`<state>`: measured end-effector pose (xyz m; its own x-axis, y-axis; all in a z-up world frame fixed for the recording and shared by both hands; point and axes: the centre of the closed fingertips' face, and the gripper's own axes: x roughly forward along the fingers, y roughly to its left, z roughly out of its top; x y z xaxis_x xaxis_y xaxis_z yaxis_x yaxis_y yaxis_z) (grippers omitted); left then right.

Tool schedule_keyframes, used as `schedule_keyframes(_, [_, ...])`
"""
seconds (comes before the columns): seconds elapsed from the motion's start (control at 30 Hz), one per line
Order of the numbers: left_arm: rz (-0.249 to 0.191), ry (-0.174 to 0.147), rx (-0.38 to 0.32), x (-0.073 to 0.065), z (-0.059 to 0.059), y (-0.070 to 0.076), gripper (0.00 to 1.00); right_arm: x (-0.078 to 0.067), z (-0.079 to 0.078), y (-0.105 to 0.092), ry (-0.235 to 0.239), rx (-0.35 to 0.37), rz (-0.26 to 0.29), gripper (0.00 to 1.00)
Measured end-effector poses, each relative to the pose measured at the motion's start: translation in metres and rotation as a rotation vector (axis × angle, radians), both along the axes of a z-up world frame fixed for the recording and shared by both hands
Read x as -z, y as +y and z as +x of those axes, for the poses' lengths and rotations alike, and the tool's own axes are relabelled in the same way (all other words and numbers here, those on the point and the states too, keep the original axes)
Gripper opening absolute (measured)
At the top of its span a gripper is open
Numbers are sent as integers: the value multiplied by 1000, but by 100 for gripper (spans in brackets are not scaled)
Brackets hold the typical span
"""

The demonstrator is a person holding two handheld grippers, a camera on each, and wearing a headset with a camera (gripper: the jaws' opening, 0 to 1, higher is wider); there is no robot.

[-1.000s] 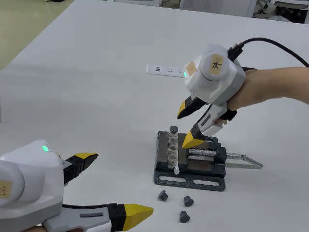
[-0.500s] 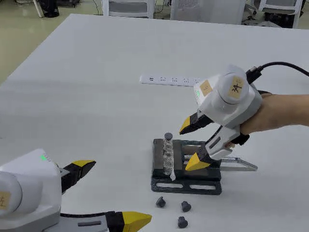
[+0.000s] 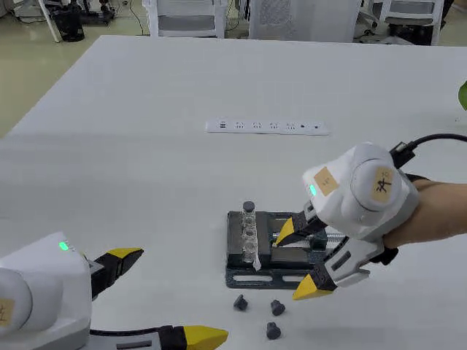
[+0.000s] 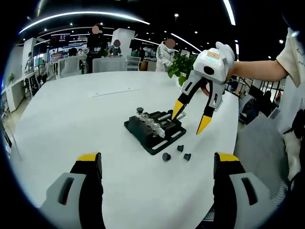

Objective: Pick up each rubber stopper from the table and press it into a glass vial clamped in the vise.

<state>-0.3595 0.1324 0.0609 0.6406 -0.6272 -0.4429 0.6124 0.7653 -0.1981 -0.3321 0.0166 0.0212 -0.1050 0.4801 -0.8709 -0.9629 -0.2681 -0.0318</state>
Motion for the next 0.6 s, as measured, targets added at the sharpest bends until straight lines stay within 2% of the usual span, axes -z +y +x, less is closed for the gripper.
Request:
schedule_keyframes(0.1, [1,-2,-2,-1,-2,0,97,9,-7,-1,25,-6,-9,30])
schedule_keyframes(0.17, [3,-2,-4,0,-4,0,97,16,-12,-1,38,-5,-17,30])
schedule_keyframes(0.33, [3,0,-9,-1,-9,-1,97,32,-16,-2,71,8,-33,25])
schedule_keyframes(0.4, [2,2,-12,-1,-10,-2,97,38,-15,-2,71,9,-42,23])
schedule_keyframes(0.6, [2,9,-19,0,-15,-3,97,44,-14,0,80,6,-51,20])
